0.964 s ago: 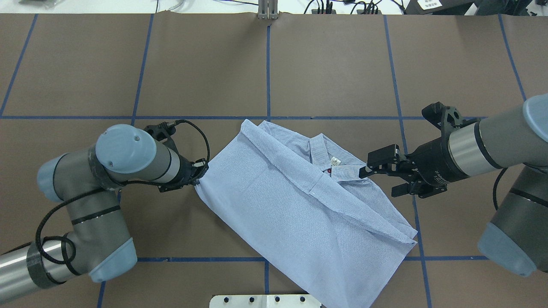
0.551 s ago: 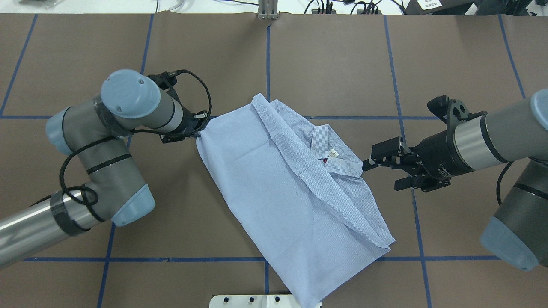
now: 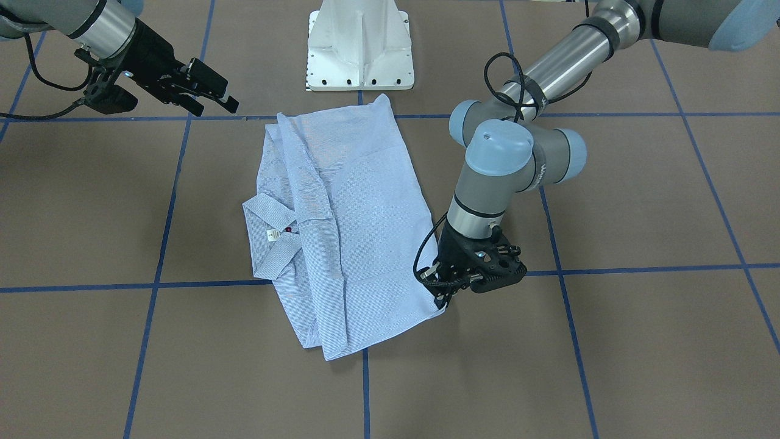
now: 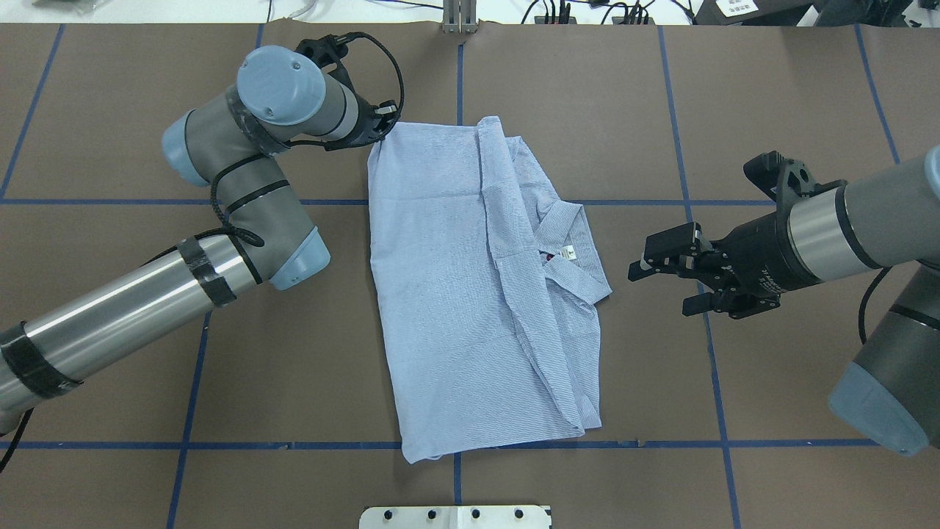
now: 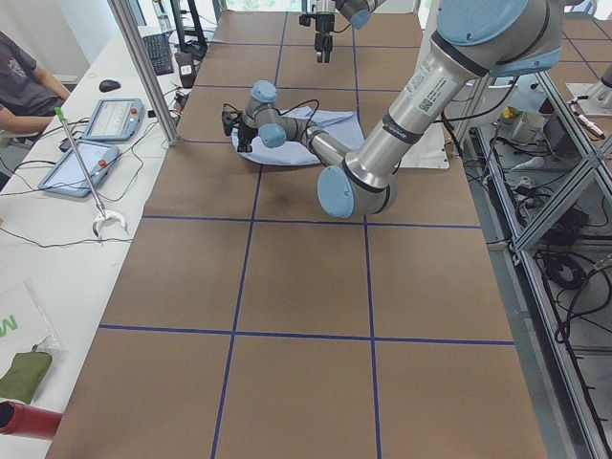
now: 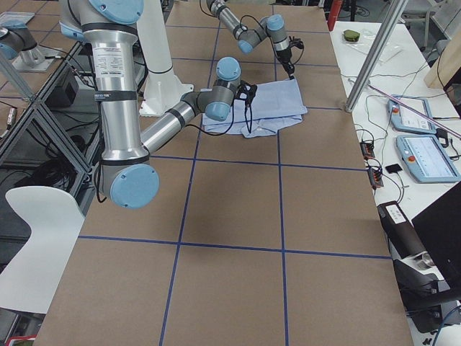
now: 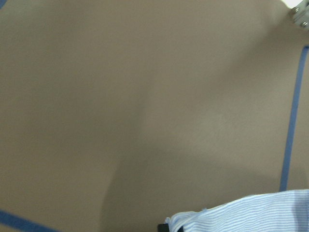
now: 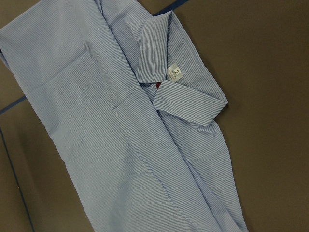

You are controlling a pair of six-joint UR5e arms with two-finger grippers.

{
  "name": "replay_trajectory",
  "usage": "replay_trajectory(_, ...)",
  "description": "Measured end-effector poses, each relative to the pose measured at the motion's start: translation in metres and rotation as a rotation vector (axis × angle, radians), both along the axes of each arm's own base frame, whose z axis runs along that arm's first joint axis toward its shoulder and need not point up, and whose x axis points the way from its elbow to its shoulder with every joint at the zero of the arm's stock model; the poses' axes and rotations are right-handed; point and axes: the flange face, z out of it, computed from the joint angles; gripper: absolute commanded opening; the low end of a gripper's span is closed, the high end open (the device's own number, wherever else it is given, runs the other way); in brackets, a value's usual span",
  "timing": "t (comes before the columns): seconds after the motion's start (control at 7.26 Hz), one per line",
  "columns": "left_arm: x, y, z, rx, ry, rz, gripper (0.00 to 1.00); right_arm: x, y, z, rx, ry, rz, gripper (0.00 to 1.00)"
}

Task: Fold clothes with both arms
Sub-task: 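Pull the shirt corner away from the robot with left gripper while right releases, then release the shirt and hold the left gripper above its far end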

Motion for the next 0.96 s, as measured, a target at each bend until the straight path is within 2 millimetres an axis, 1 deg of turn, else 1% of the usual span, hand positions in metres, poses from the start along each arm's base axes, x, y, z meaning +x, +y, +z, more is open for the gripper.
replay_trajectory(0.14,0.009,-0.013,-0.005,0.052,0.03,-0.028,0.0,0.0,0.0,0.0,0.001,0.0,0.003,1.0)
replay_trajectory(0.41,0.022,-0.031,-0.018,0.103,0.055,-0.069,0.0,0.001,-0.001,0.001,0.001,0.002,0.007,1.0)
replay_trajectory(0.69,0.026,-0.038,-0.013,0.115,0.05,-0.092,0.0,0.001,-0.001,0.001,0.001,0.003,0.009,1.0)
replay_trajectory(0.96,0.026,-0.04,-0.008,0.112,0.043,-0.099,0.0,0.0,-0.001,0.001,0.002,0.005,0.014,1.0)
